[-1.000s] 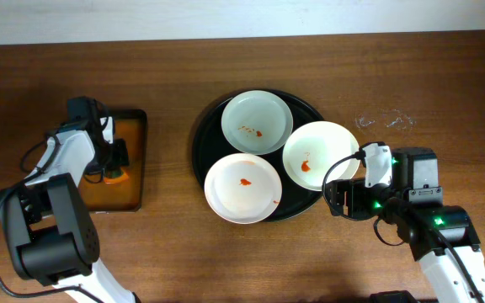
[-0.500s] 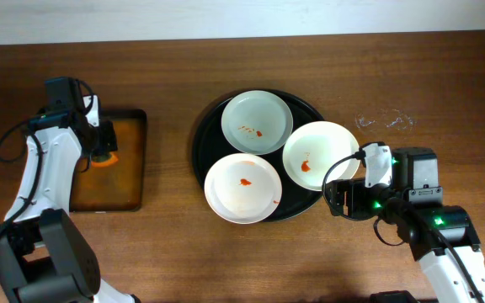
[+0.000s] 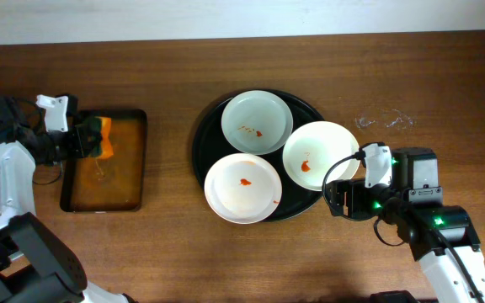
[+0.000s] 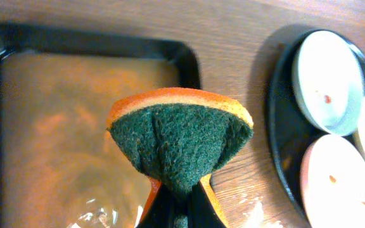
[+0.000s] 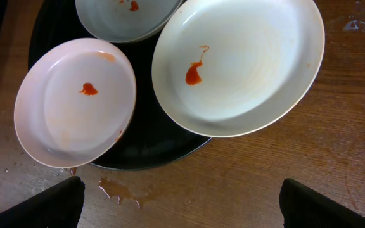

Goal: Clean dirty plates on tray and stack at the side
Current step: 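Lift the sponge with the left gripper out of the tray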

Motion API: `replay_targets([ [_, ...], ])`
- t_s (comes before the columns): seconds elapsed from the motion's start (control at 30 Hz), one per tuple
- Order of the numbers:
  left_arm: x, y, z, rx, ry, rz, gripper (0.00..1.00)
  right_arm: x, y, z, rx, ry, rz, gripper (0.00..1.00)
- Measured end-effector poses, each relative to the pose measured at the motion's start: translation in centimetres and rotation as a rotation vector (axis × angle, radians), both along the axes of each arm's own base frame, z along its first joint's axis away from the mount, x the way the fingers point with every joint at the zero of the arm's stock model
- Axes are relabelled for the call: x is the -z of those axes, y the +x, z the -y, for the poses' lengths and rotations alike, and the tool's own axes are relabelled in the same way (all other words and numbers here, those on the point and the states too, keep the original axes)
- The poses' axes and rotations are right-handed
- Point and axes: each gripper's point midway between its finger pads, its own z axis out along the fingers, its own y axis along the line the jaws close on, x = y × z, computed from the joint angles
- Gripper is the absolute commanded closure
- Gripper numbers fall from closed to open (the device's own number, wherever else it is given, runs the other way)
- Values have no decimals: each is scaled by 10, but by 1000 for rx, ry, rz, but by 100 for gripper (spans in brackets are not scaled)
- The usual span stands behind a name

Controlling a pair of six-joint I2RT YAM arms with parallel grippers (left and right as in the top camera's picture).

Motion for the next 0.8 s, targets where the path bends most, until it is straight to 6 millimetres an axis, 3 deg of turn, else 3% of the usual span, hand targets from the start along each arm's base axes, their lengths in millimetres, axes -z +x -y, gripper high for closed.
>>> replay_targets([
  [0.2, -7, 2, 10, 51, -39, 46, 100, 0, 0, 0, 0, 0, 0, 1],
  [0.8, -7, -2, 13, 53, -57, 31, 100, 0, 0, 0, 0, 0, 0, 1],
])
